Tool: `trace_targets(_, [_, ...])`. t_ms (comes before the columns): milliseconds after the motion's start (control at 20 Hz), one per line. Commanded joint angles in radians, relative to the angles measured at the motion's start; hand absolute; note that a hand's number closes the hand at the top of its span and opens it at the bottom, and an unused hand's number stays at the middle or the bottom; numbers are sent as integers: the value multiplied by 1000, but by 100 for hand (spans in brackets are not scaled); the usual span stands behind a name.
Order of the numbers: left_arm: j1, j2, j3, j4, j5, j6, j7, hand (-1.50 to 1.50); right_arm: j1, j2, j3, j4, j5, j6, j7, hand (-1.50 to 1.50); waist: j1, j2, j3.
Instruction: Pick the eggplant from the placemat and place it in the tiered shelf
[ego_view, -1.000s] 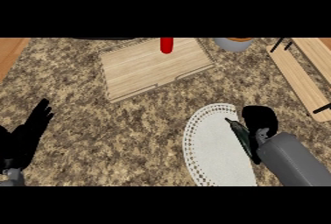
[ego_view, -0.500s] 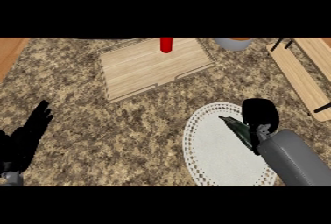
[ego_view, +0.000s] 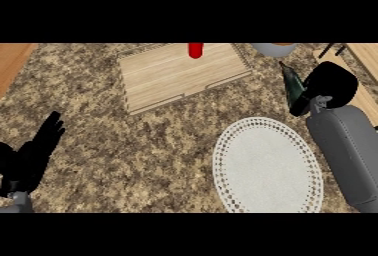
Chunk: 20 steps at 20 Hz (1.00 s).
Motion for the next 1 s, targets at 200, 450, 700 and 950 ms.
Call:
trace_targets(200, [6,-5,-11,6,-17,1,-3,0,-241,79,-169,92,147,-233,297,150,12,-5,-1])
trace_targets(450, [20,-18,-14,10,-14,-2,-6,0,-351,107,-232,17,238,-303,339,150,-3,-13,-2])
trace_targets(700, [22,14,19,-24,6,-14,16,0,-454,148,-230,36,381,-286,369,150,-4,-13,-1])
trace_targets(950, [-26,8,15,23,-13,-7,9,0,-612,116,-300,69,453,-242,350,150,-10,-9,-2])
